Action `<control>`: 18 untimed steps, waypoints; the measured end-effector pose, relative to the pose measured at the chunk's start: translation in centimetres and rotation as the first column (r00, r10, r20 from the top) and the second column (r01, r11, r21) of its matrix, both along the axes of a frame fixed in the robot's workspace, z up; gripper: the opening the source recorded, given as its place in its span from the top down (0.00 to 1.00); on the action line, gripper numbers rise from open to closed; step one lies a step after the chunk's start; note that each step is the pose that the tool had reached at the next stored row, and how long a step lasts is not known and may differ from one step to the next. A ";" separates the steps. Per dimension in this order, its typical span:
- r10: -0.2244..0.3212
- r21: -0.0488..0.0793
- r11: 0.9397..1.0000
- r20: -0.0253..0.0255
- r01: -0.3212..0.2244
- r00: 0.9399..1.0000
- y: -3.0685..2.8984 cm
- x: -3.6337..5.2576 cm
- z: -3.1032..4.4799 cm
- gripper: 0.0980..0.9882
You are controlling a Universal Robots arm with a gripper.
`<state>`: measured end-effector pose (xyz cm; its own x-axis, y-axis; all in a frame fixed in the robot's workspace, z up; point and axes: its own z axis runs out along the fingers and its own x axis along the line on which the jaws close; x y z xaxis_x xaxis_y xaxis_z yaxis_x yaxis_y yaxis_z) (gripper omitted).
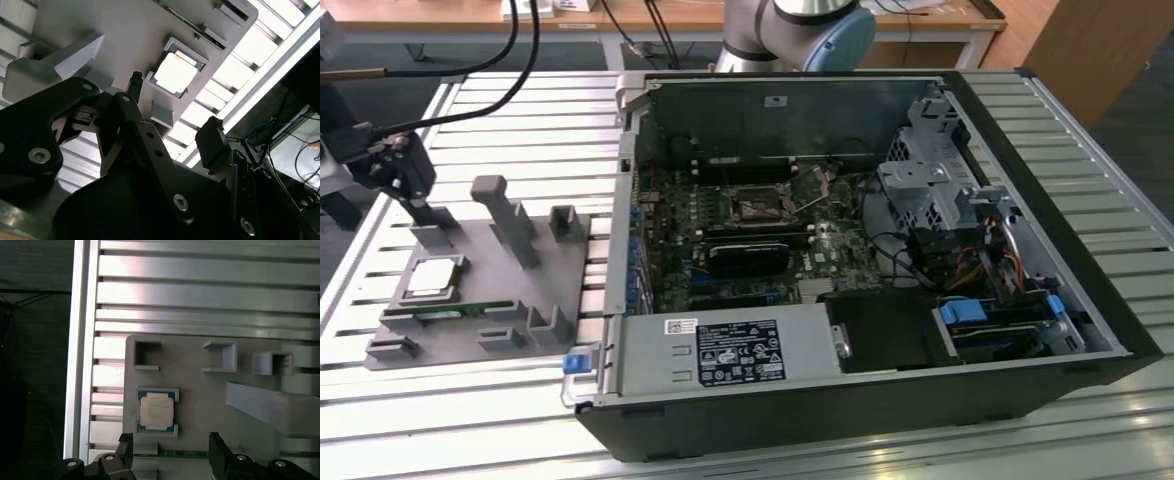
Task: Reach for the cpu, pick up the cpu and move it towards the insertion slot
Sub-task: 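Pick up the cpu and move it towards the insertion slot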
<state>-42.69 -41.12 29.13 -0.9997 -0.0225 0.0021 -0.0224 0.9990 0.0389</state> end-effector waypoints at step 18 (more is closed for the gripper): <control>0.000 0.000 1.000 0.000 0.000 1.000 0.00 0.00 -0.83 0.32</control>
<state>-42.69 -41.12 28.30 -0.9997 -0.0225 0.0022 -0.0224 0.9990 0.0388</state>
